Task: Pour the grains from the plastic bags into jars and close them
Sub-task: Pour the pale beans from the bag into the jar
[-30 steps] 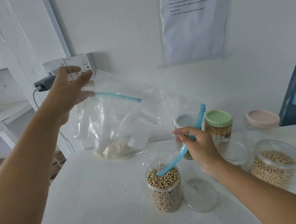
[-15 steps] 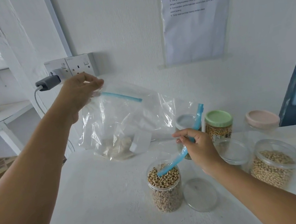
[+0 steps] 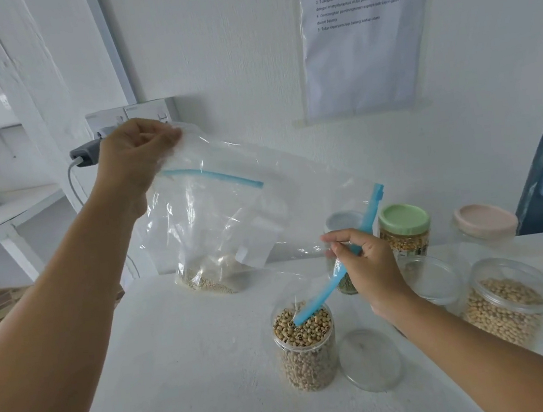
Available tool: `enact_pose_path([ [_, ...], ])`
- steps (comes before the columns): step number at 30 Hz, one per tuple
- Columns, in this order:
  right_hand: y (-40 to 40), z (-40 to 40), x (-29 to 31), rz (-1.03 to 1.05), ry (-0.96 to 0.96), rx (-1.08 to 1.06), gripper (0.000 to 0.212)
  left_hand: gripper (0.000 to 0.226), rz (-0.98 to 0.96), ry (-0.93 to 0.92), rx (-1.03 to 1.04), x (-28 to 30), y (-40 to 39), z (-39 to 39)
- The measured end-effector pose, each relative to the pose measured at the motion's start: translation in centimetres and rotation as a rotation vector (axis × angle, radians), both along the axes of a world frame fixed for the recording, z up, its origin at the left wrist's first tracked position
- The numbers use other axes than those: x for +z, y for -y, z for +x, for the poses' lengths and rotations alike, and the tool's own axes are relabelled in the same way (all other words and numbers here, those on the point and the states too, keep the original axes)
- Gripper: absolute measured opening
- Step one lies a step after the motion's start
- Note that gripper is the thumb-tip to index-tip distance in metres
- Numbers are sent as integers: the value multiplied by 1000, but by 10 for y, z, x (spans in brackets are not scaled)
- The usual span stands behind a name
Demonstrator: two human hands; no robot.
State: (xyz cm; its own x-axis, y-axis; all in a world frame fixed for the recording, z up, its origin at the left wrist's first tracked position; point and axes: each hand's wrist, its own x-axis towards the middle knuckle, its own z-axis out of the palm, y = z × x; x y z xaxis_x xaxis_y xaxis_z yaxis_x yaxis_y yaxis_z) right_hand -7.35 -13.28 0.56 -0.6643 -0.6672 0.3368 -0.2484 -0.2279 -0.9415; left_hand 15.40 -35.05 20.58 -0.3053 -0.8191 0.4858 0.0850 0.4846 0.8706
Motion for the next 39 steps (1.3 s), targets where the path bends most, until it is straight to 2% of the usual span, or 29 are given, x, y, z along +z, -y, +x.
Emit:
enact_pose_path([
  [11,1,1,0,14,10,8,29,13,-76,37,47,-6,2,-2],
  [14,3,3,0,7,48,2,29,2,-58,54,36,-5,0,0],
  [16,3,2,-1,-1,83,-11,30,23,-27,136,22,-6,0,6],
  [20,3,-1,-5,-19,147,-32,29,79,50,359,-38,-26,3,30],
  [23,3,0,-5,-18,185,-30,28,115,220,471,-136,-55,10,53],
  [25,3,1,-5,-20,231,-24,27,128,330,504,-195,-77,12,63],
  [28,4,3,-5,-13,263,-15,27,111,420,456,-202,-105,9,65],
  [31,4,3,-4,-2,278,-17,25,78,400,296,-127,-119,5,59],
  [33,5,2,-4,6,291,-19,24,68,405,178,-125,-120,2,55],
  [39,2,-1,-6,36,275,-43,23,68,331,6,11,-117,-4,50],
])
